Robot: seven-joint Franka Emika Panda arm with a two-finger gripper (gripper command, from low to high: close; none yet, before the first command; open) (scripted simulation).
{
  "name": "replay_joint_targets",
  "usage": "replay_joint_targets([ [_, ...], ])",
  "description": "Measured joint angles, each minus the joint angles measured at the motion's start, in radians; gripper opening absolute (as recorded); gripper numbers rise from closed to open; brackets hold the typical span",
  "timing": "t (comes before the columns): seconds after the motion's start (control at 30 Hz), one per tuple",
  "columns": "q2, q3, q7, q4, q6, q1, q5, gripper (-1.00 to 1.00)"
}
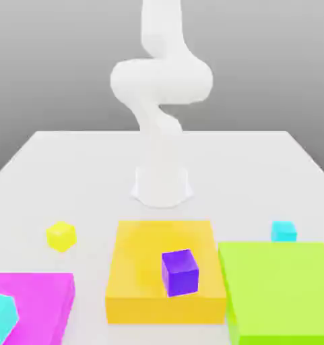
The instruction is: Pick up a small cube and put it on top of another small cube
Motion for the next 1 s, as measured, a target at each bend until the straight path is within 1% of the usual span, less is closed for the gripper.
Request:
replay_joint_targets([
  [0.47, 0.366, 0.003, 0.634, -0.318, 0.293, -0.404, -0.016, 0.00],
  [0.67, 0.521, -0.021, 0.905, -0.452, 0.417, -0.554, -0.027, 0.00],
  [0.83, 0.650, -0.062, 1.120, -0.564, 0.520, -0.655, -0.021, 0.00],
  [0.9, 0.712, -0.073, 1.154, -0.579, 0.570, -0.670, -0.008, 0.00],
  [1.0, 0.818, -0.058, 1.148, -0.568, 0.656, -0.684, 0.022, 0.00],
])
